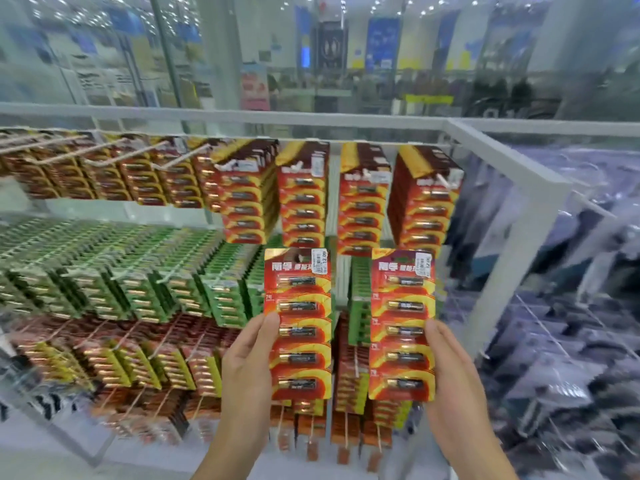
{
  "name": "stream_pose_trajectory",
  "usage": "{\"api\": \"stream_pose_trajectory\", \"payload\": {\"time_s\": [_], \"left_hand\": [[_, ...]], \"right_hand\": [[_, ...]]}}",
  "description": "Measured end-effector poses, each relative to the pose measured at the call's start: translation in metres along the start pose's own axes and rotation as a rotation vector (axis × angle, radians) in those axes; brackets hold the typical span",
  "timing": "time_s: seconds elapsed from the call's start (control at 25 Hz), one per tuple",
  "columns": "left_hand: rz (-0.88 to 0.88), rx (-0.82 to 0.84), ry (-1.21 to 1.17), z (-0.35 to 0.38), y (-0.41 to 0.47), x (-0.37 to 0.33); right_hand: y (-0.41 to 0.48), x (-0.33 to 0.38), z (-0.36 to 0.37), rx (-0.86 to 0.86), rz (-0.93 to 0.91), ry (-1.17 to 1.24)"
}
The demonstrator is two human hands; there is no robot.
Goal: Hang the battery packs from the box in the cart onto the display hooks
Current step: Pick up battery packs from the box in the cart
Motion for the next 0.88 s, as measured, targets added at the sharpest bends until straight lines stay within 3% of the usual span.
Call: {"api": "stream_pose_trajectory", "payload": {"time_s": [0.32, 0.44, 0.52, 0.64, 0.88], "left_hand": [[0.108, -0.001, -0.030, -0.042, 0.079, -0.066], [0.221, 0.038, 0.008, -0.043, 0.109, -0.100], [0.266, 0.058, 0.014, -0.043, 0.127, -0.115], [0.256, 0.075, 0.011, -0.047, 0.148, -0.119], [0.217, 0.092, 0.012, -0.055, 0.168, -0.106]], "right_hand": [[0.030, -0.011, 0.080, -0.052, -0.040, -0.040], [0.035, -0.021, 0.102, 0.080, 0.022, 0.060], [0.037, -0.021, 0.113, 0.069, 0.031, 0.033], [0.046, -0.018, 0.111, -0.052, -0.011, 0.108], [0.050, -0.021, 0.128, -0.064, -0.035, 0.032]]}}
Point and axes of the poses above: each hand's wrist, its own y-axis towards the middle knuckle, its own z-axis out of the palm, x = y × z, the point moved 6 cm from there along y, towards the middle knuckle, and after that the axes turned 3 degrees about z, right-handed, at the moved point
